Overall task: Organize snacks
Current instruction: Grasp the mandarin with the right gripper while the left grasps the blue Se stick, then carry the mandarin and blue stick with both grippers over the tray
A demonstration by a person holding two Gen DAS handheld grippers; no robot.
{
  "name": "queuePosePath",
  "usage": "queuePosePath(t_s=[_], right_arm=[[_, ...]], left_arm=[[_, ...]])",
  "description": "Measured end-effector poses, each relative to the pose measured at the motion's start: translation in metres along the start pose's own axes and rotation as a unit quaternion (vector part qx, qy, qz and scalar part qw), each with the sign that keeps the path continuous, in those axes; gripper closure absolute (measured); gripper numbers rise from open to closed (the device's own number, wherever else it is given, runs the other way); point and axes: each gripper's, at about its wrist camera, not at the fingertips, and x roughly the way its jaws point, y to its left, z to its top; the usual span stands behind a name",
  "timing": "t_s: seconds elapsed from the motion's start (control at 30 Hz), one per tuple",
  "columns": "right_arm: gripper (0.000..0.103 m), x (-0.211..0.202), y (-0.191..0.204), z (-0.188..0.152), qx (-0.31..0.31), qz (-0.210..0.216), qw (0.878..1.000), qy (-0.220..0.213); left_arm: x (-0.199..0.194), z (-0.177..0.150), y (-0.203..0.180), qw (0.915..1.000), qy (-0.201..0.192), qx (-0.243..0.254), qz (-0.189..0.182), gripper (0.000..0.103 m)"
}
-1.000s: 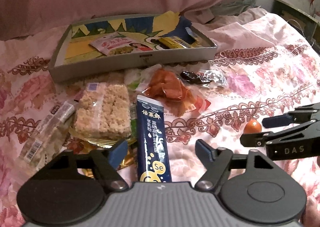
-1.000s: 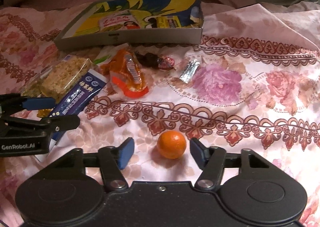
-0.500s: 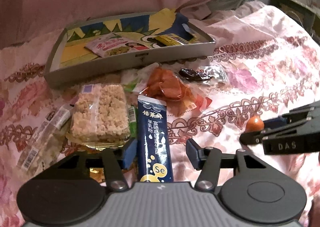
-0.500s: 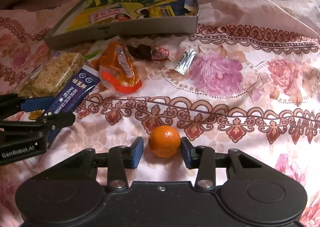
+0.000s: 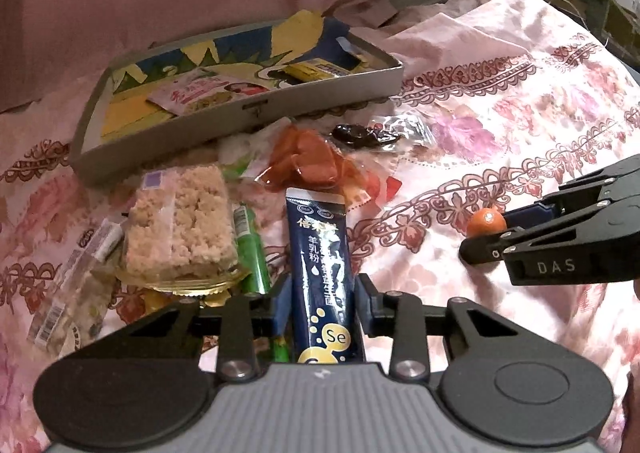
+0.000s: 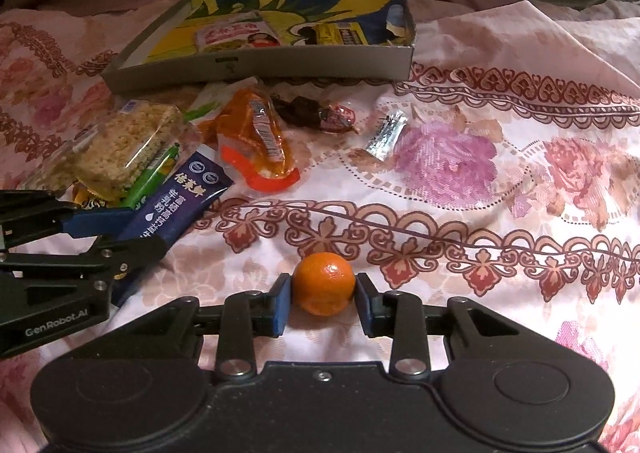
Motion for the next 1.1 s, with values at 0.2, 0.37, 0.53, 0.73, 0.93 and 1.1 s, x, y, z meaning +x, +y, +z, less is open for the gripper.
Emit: queuePosePath(t_s=[0.2,0.37,0.53,0.73,0.93,1.1], right_arm=[[0.067,0.000,0.000,0.000,-0.001,0.001,1.000,-0.001],[0.067,-0.001,0.001,0.000,-0.002,0.000,1.000,-0.004],[0.067,-0.005,0.003,0.000,-0.004,0.004,1.000,-0.015],[0.067,-0.012,0.005,0.001,-0.009,0.015,0.999,-0.034],[0.067,-0.018,0.008,0.002,-0.012,0.019,0.999,-0.050],[0.067,-0.024,0.009,0.004,-0.011,0.025,0.997,-0.066]], left_arm=[[0.003,0.000,0.001,1.0000,0.004,-0.001,-0.001,0.065],[0.002,0.001,0.000,1.0000,0.002,-0.002,0.001,0.071],[-0.002,0.001,-0.001,1.0000,-0.004,-0.006,-0.003,0.076],[-0.009,0.002,-0.002,0.9998,-0.012,-0.016,-0.005,0.077],[-0.020,0.005,-0.001,0.9990,-0.029,-0.031,-0.013,0.077],[-0.033,0.007,0.000,0.9974,-0.042,-0.050,-0.030,0.077]])
